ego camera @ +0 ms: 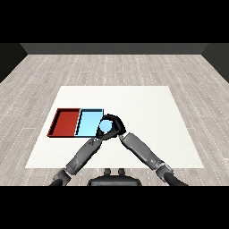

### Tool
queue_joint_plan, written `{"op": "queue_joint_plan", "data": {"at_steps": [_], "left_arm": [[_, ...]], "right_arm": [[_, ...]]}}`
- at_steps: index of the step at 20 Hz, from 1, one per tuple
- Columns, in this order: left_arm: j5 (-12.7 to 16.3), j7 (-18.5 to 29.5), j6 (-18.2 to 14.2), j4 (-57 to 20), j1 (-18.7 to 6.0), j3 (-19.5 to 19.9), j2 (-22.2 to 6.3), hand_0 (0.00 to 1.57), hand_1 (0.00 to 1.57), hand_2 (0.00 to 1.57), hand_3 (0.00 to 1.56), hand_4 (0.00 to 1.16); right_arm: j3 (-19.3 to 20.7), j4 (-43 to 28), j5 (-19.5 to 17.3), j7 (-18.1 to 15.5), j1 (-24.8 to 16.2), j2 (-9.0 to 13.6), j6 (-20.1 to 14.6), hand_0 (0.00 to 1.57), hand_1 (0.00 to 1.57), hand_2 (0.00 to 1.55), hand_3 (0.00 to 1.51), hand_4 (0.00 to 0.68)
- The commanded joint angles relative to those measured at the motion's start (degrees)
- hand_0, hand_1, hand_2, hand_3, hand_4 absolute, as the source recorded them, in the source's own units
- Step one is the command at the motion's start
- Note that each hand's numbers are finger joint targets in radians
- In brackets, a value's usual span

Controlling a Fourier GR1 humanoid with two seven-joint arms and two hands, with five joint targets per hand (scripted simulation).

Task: Pick the blue can and put it in the blue box

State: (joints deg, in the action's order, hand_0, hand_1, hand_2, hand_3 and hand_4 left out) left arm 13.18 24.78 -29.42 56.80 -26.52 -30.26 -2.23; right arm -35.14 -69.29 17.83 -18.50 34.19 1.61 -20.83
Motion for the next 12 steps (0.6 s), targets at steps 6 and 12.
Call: {"op": "queue_joint_plan", "data": {"at_steps": [6,12], "left_arm": [[6.36,-1.88,4.09,-1.4,-0.98,2.89,2.14,1.48,1.48,1.46,1.37,0.6],[6.6,-0.68,3.46,-2.1,-0.66,1.84,2.16,1.57,1.57,1.52,1.45,1.1]], "right_arm": [[2.51,-2.22,1.88,1.28,-2.01,-1.03,2.17,1.41,1.41,1.45,1.4,0.552],[3.41,-2.36,3.11,2.02,-3.09,-1.56,3.01,0.0,0.0,0.0,0.0,0.0]]}}
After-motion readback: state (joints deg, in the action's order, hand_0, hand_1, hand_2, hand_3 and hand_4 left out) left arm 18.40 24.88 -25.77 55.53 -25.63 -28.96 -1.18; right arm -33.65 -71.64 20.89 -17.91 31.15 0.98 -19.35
